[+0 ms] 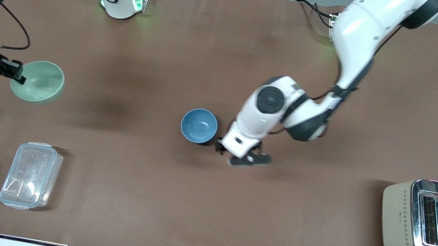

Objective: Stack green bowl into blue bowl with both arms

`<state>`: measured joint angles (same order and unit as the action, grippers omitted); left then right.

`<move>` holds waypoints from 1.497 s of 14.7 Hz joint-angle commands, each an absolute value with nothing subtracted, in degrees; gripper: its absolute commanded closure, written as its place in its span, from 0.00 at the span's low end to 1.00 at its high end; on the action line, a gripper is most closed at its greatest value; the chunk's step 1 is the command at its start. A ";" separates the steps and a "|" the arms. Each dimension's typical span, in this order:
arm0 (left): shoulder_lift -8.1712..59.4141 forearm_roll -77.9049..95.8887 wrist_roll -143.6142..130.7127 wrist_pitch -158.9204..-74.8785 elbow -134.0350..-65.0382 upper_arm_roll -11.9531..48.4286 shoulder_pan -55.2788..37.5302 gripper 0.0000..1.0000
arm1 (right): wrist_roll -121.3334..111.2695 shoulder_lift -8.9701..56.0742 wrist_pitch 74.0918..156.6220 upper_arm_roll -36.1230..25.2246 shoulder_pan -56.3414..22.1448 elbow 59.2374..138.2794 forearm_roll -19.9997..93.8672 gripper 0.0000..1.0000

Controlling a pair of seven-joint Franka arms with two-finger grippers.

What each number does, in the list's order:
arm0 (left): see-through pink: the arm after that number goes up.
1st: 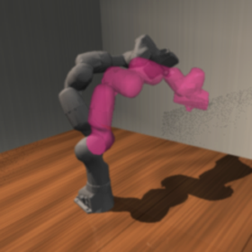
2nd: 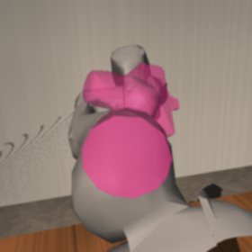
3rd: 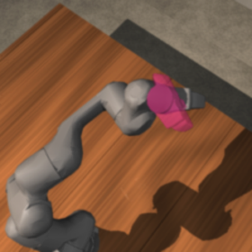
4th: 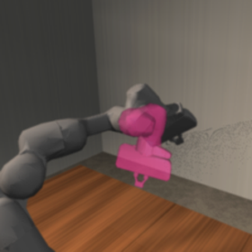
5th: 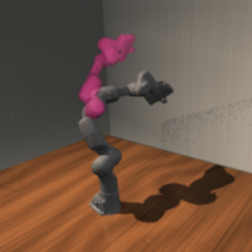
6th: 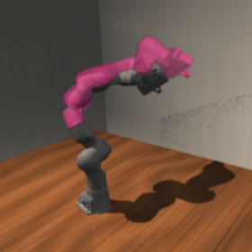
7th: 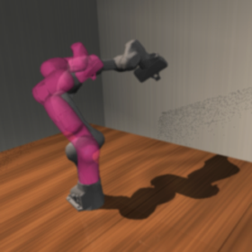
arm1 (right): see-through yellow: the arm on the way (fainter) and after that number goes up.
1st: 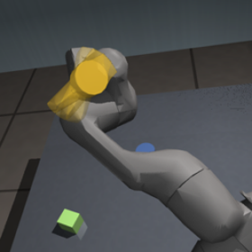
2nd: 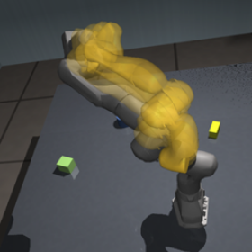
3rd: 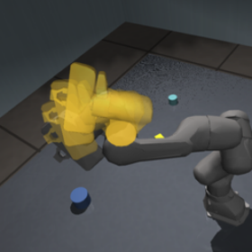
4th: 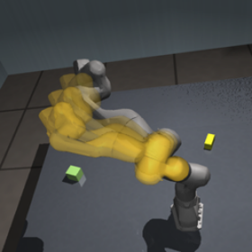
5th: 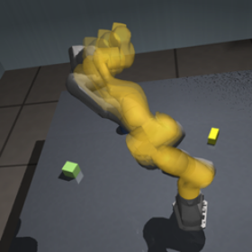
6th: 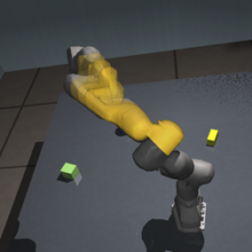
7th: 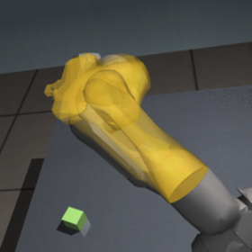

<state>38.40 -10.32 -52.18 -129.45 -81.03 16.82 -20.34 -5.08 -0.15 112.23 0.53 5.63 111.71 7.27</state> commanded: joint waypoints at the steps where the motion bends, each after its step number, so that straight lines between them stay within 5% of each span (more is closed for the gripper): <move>1: 30.60 -11.25 -45.20 -122.81 -83.32 17.05 -13.91 0.00 | 3.31 -1.06 114.07 4.38 3.35 112.94 6.15 0.99; 10: 15.48 -9.15 -11.73 -101.10 -83.41 17.75 6.67 0.00 | 31.09 9.39 129.53 25.12 0.09 114.43 6.15 1.00; 22: 1.86 -3.70 0.07 -88.07 -87.43 15.22 11.61 0.00 | 37.26 25.30 143.17 29.97 -3.43 114.35 2.91 0.99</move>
<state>5.95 -5.17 -2.82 -88.19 -83.09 16.99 12.39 35.59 23.71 142.31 29.40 -3.59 114.85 5.24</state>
